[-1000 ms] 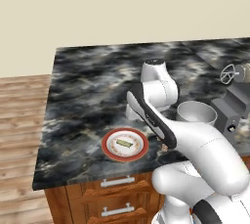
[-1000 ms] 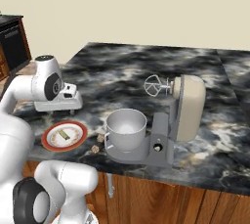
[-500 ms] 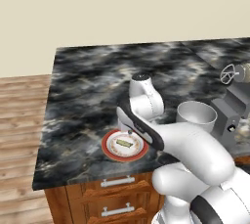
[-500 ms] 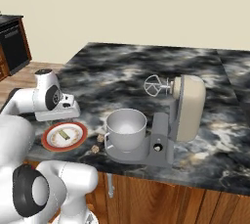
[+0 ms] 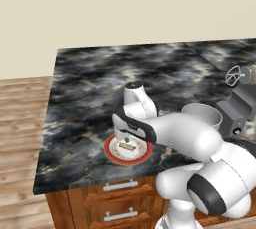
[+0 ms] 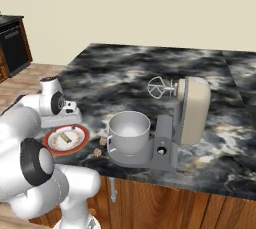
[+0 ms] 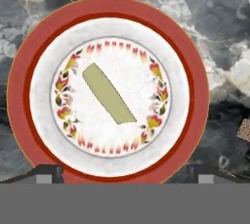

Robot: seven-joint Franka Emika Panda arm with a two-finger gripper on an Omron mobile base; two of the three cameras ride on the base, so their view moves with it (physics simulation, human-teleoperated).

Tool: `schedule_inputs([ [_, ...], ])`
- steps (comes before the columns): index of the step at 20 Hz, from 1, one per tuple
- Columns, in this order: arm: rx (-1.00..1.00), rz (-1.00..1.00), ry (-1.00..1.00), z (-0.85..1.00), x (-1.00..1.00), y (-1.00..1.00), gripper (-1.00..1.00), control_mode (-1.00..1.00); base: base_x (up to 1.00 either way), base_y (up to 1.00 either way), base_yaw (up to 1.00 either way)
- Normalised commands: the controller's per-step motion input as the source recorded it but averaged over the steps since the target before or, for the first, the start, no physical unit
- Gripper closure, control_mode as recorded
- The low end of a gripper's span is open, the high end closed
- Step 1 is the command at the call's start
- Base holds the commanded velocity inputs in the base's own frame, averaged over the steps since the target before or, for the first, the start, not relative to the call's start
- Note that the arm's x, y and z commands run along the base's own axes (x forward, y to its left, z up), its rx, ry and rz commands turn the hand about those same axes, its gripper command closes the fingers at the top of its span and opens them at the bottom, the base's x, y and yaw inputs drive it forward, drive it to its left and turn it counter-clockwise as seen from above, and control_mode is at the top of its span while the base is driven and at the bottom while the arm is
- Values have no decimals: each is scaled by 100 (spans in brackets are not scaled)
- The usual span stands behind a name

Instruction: Add butter and sugar cubes to the stand mixer bowl and then turn on the stand mixer to begin making frosting.

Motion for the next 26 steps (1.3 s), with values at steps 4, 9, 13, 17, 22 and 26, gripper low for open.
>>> schedule_inputs([
  [4, -2, 0, 2, -33, 16, 19, -100, -100, 0, 0, 0],
  [9, 0, 0, 0, -29, 10, 2, -100, -100, 0, 0, 0],
  [13, 0, 0, 0, -33, 0, 0, -100, -100, 0, 0, 0],
  [17, 0, 0, 0, -33, 0, 0, -100, -100, 0, 0, 0],
  [22, 0, 0, 0, -26, 2, 0, -100, -100, 0, 0, 0],
  [26, 0, 0, 0, -21, 8, 0, -100, -100, 0, 0, 0],
])
